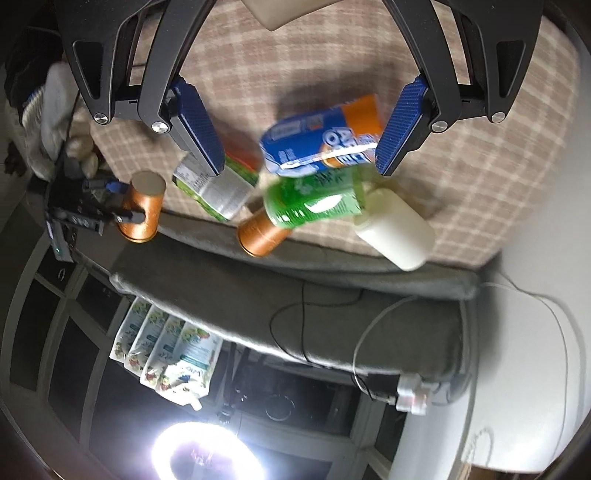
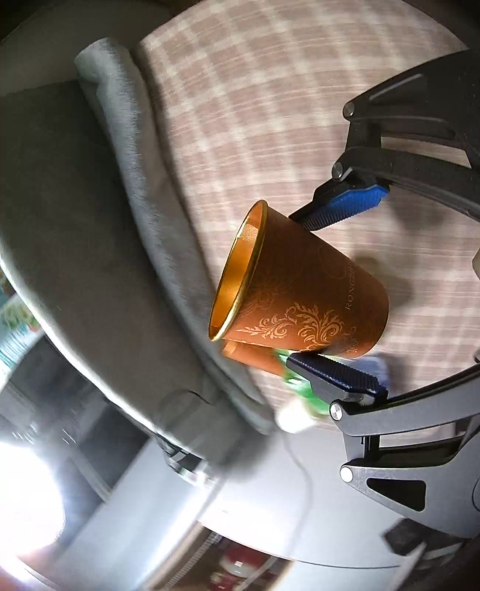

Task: Flip cup upright
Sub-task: 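Lift the copper cup with the right gripper and rotate it upright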

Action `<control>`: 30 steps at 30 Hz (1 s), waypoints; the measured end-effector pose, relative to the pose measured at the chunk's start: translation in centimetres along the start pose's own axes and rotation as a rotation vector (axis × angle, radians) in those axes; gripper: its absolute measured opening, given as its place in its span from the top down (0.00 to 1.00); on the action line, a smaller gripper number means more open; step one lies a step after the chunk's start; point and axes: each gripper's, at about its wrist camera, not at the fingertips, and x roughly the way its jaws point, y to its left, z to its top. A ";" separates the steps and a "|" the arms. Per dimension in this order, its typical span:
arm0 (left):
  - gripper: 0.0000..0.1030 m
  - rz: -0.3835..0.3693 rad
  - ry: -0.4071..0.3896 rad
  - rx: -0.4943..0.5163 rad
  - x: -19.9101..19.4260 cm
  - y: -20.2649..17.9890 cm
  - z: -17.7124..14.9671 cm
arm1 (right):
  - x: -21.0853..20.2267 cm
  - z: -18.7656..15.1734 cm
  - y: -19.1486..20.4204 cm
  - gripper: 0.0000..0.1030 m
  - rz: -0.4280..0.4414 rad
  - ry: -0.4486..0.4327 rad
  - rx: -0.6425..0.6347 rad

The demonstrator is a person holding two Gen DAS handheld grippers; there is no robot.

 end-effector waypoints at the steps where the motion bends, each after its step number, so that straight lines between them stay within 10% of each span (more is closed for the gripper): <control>1: 0.19 -0.007 0.010 -0.003 0.2 -0.1 -0.1 | -0.1 -0.7 0.2 0.31 0.005 0.015 -0.010; 17: 0.19 -0.133 0.159 -0.001 2.1 -2.3 -1.7 | 3.3 -10.1 3.8 0.30 0.049 0.319 -0.213; 30: 0.20 -0.265 0.330 -0.054 4.6 -2.8 -2.5 | 5.9 -10.9 5.3 0.21 -0.020 0.343 -0.325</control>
